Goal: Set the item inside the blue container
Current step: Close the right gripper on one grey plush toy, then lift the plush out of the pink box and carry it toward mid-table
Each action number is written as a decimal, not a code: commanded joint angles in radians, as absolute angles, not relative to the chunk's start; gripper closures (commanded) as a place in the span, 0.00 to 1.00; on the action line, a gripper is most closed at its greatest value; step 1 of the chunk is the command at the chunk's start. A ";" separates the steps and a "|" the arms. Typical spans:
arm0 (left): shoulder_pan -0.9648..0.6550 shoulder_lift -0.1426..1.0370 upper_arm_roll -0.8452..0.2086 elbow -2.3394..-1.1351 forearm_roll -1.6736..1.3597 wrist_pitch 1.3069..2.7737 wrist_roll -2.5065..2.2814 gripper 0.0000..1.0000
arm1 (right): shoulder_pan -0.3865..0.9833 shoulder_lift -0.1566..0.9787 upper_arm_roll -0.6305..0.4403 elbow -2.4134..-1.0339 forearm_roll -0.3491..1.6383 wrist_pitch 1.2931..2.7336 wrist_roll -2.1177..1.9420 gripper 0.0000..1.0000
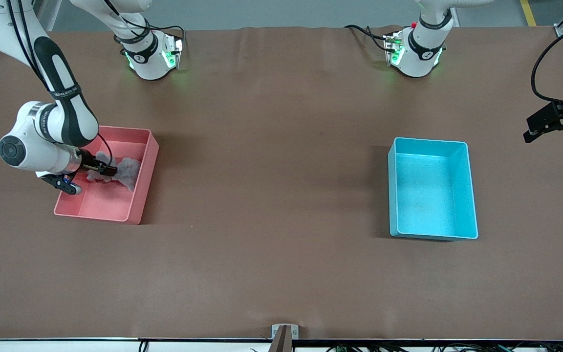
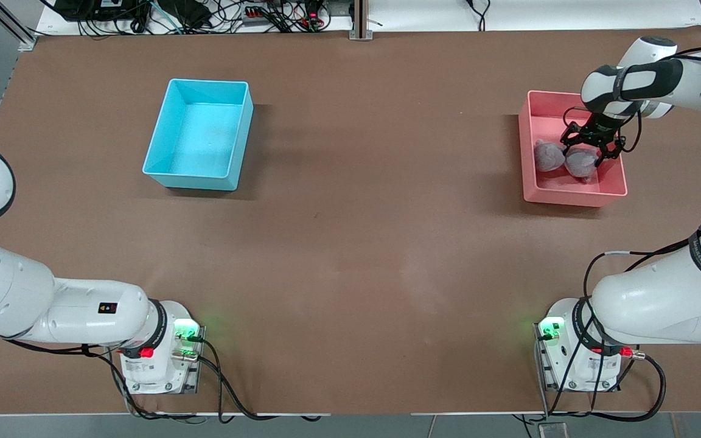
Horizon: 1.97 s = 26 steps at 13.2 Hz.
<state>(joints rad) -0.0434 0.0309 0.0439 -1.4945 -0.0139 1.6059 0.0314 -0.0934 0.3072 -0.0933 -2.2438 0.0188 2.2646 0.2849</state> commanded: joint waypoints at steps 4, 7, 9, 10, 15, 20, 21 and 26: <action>-0.049 0.032 0.049 -1.483 -0.026 1.591 0.029 0.00 | -0.091 0.308 -0.091 -2.266 0.003 2.280 0.308 0.35; -0.048 0.032 0.049 -1.483 -0.026 1.591 0.029 0.00 | -0.092 0.308 -0.091 -2.258 0.003 2.266 0.308 0.78; -0.048 0.032 0.049 -1.483 -0.026 1.591 0.029 0.00 | -0.091 0.308 -0.091 -2.252 0.003 2.264 0.307 0.96; -0.048 0.032 0.049 -1.483 -0.026 1.591 0.029 0.00 | -0.091 0.307 -0.091 -2.238 0.003 2.249 0.305 0.97; -0.046 0.032 0.049 -1.483 -0.026 1.591 0.029 0.00 | -0.068 0.307 -0.089 -2.010 0.002 1.933 0.308 0.99; -0.046 0.032 0.049 -1.483 -0.026 1.591 0.029 0.00 | 0.029 0.307 -0.086 -1.780 0.003 1.686 0.489 0.99; -0.046 0.032 0.049 -1.483 -0.026 1.591 0.029 0.00 | 0.066 0.302 -0.084 -1.744 0.011 1.666 0.561 0.99; -0.046 0.032 0.049 -1.483 -0.028 1.591 0.031 0.00 | 0.253 0.275 -0.084 -1.730 0.130 1.733 0.872 0.98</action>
